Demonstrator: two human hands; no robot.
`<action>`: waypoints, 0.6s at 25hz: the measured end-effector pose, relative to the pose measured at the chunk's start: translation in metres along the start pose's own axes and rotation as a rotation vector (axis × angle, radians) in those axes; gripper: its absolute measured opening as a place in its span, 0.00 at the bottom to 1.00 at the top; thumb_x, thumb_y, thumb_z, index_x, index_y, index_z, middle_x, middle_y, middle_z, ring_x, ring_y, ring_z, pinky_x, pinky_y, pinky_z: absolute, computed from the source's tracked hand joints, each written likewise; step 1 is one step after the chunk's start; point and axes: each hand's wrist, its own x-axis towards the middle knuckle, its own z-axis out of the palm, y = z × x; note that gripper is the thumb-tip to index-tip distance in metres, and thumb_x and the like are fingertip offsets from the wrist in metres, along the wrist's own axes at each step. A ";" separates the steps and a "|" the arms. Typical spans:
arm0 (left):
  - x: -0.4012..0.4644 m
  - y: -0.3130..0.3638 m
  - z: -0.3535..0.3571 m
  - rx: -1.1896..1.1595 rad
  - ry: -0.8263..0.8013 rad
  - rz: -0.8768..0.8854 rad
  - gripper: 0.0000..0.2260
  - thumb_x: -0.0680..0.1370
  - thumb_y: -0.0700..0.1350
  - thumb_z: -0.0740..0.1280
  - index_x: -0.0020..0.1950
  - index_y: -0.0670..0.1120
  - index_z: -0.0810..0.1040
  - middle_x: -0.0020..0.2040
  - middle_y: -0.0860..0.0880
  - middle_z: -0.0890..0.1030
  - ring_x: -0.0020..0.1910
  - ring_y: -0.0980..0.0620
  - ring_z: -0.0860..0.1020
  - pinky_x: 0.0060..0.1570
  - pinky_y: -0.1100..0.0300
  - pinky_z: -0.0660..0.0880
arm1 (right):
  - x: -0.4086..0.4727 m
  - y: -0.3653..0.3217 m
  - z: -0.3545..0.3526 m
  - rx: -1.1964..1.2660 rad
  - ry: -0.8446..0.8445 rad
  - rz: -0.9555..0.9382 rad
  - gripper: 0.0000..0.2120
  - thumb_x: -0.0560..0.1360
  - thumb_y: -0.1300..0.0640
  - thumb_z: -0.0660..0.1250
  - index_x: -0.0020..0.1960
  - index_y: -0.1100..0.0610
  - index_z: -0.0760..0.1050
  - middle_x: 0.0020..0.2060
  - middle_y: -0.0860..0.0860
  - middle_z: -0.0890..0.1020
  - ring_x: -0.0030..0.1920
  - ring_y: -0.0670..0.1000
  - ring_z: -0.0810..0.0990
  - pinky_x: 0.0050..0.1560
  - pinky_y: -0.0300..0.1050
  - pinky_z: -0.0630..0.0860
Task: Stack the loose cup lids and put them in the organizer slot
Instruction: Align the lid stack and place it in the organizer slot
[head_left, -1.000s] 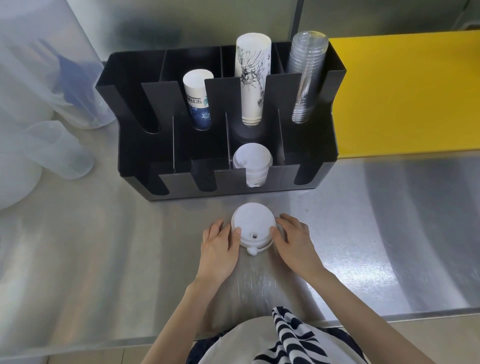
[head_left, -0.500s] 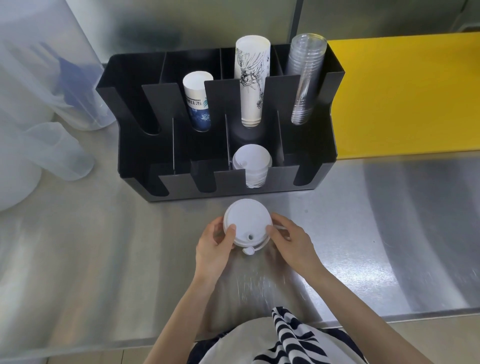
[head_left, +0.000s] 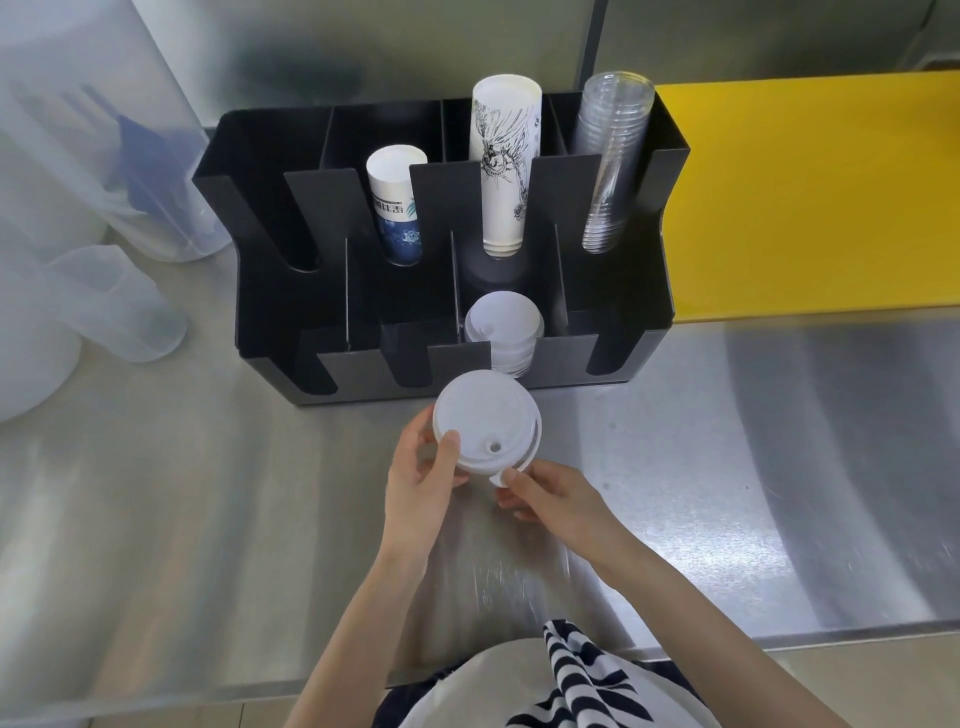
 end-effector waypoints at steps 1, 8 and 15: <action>0.001 0.000 0.000 0.049 0.005 0.023 0.14 0.76 0.45 0.62 0.61 0.51 0.71 0.61 0.47 0.75 0.53 0.51 0.78 0.56 0.52 0.76 | 0.001 -0.001 -0.001 -0.016 0.007 -0.010 0.11 0.75 0.56 0.62 0.50 0.62 0.78 0.37 0.49 0.81 0.39 0.45 0.79 0.40 0.29 0.75; 0.014 0.018 -0.002 0.335 -0.069 0.244 0.25 0.73 0.49 0.66 0.66 0.62 0.61 0.62 0.51 0.68 0.56 0.51 0.75 0.55 0.60 0.75 | 0.010 -0.009 -0.008 -0.034 0.018 -0.067 0.09 0.76 0.58 0.62 0.48 0.60 0.78 0.35 0.47 0.81 0.31 0.38 0.80 0.35 0.26 0.75; 0.039 0.056 0.003 0.595 -0.114 0.423 0.38 0.66 0.53 0.73 0.71 0.54 0.56 0.68 0.49 0.62 0.61 0.50 0.69 0.56 0.56 0.72 | 0.028 -0.042 -0.009 -0.001 0.103 -0.174 0.06 0.75 0.52 0.62 0.42 0.49 0.77 0.35 0.42 0.81 0.33 0.36 0.81 0.33 0.25 0.74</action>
